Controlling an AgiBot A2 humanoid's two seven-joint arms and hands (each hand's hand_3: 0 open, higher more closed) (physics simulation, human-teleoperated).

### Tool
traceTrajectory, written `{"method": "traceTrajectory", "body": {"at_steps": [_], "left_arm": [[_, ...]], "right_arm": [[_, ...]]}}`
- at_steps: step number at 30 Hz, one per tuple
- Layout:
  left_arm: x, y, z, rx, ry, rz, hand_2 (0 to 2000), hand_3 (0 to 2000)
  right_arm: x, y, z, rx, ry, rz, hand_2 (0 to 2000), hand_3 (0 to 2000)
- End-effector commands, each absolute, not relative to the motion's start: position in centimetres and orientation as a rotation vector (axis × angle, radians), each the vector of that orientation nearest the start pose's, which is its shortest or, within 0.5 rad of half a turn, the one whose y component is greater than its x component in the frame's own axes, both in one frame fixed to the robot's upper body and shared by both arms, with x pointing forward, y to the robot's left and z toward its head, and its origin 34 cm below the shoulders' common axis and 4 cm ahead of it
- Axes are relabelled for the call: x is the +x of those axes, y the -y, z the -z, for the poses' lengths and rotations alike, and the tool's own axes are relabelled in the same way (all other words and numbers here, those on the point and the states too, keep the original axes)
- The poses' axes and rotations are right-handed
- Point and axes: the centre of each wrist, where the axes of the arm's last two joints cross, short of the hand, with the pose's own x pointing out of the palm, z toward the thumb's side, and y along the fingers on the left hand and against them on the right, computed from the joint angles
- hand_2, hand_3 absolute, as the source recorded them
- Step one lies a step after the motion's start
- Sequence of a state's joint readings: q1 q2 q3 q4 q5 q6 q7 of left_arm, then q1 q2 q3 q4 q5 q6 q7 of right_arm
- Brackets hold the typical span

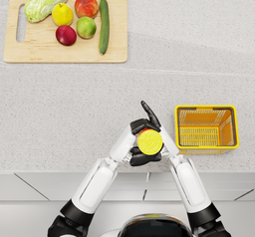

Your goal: Pick up the red potato chip and place it into the yellow basket

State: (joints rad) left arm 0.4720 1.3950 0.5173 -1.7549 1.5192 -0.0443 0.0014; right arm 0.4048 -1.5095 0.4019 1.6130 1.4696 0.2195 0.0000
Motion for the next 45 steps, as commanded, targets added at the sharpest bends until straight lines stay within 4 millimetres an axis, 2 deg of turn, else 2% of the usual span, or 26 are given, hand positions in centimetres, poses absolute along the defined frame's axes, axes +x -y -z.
{"method": "traceTrajectory", "body": {"at_steps": [1, 2, 3, 4, 7, 9, 11, 14, 16, 18, 20, 23, 26, 31, 32, 33, 34, 37, 39, 41, 43, 45], "left_arm": [[25.2, -8.3, -25.1, 0.690, 0.334, 2.094, 2000, 2000], [25.0, -8.4, -25.0, 0.699, 0.329, 2.106, 639, 1673], [24.7, -8.7, -24.9, 0.702, 0.325, 2.100, 0, 1347], [24.4, -8.9, -25.0, 0.704, 0.335, 2.083, 0, 1020], [22.9, -11.4, -27.1, 0.764, 0.421, 1.972, 0, 40], [22.2, -14.4, -28.4, 0.807, 0.450, 1.846, 0, 0], [22.3, -17.9, -28.9, 0.804, 0.431, 1.694, 0, 0], [22.9, -22.1, -28.3, 0.742, 0.388, 1.518, 0, 0], [23.5, -23.5, -27.6, 0.700, 0.358, 1.468, 0, 0], [24.4, -23.9, -26.8, 0.662, 0.325, 1.465, 0, 0], [25.1, -24.0, -26.5, 0.643, 0.312, 1.467, 0, 0], [25.7, -24.3, -26.1, 0.620, 0.298, 1.460, 0, 0], [25.9, -24.6, -25.7, 0.605, 0.290, 1.451, 0, 0], [25.9, -24.5, -25.7, 0.598, 0.292, 1.452, 0, 0], [26.0, -24.5, -25.7, 0.596, 0.293, 1.452, 0, 0], [26.0, -24.4, -25.8, 0.599, 0.297, 1.454, 0, 0], [26.2, -24.4, -26.0, 0.602, 0.302, 1.453, 0, 0], [27.3, -23.8, -27.3, 0.626, 0.334, 1.465, 0, 0], [28.2, -23.7, -29.2, 0.662, 0.378, 1.453, 0, 0], [29.3, -24.7, -30.5, 0.669, 0.397, 1.411, 0, 0], [29.8, -26.4, -30.7, 0.642, 0.393, 1.355, 0, 0], [30.1, -27.5, -29.6, 0.593, 0.367, 1.326, 0, 0]], "right_arm": [[27.4, 8.9, -22.1, -0.457, 0.292, -2.234, 2000, 980], [27.4, 8.9, -22.1, -0.467, 0.285, -2.262, 2000, 1307], [27.4, 9.0, -22.3, -0.479, 0.291, -2.272, 2000, 1633], [27.5, 9.2, -22.6, -0.486, 0.304, -2.260, 2000, 1960], [28.6, 11.3, -23.9, -0.472, 0.353, -2.110, 2000, 2000], [29.6, 14.2, -25.7, -0.479, 0.423, -1.956, 2000, 2000], [29.5, 17.7, -27.3, -0.507, 0.482, -1.799, 2000, 2000], [28.5, 22.1, -28.7, -0.548, 0.530, -1.629, 2000, 2000], [27.9, 24.3, -29.4, -0.577, 0.539, -1.566, 2000, 2000], [27.5, 25.9, -29.0, -0.572, 0.530, -1.532, 2000, 2000], [27.5, 26.4, -28.0, -0.535, 0.511, -1.527, 2000, 2000], [28.7, 27.0, -25.7, -0.419, 0.444, -1.518, 2000, 2000], [30.5, 26.4, -23.5, -0.160, 0.220, -1.573, 2000, 2000], [31.8, 25.1, -22.9, -0.054, 0.092, -1.625, 2000, 2000], [31.1, 25.5, -22.3, -0.035, 0.089, -1.606, 639, 1673], [31.4, 25.4, -23.4, -0.053, 0.109, -1.584, 0, 1347], [31.4, 25.3, -23.8, -0.052, 0.124, -1.551, 0, 1020], [30.5, 24.1, -26.2, -0.290, 0.360, -1.465, 0, 40], [30.2, 23.5, -28.1, -0.397, 0.450, -1.444, 0, 0], [30.6, 24.0, -29.5, -0.452, 0.495, -1.408, 0, 0], [30.9, 24.8, -29.6, -0.448, 0.513, -1.369, 0, 0], [31.0, 25.2, -28.9, -0.429, 0.506, -1.352, 0, 0]]}}
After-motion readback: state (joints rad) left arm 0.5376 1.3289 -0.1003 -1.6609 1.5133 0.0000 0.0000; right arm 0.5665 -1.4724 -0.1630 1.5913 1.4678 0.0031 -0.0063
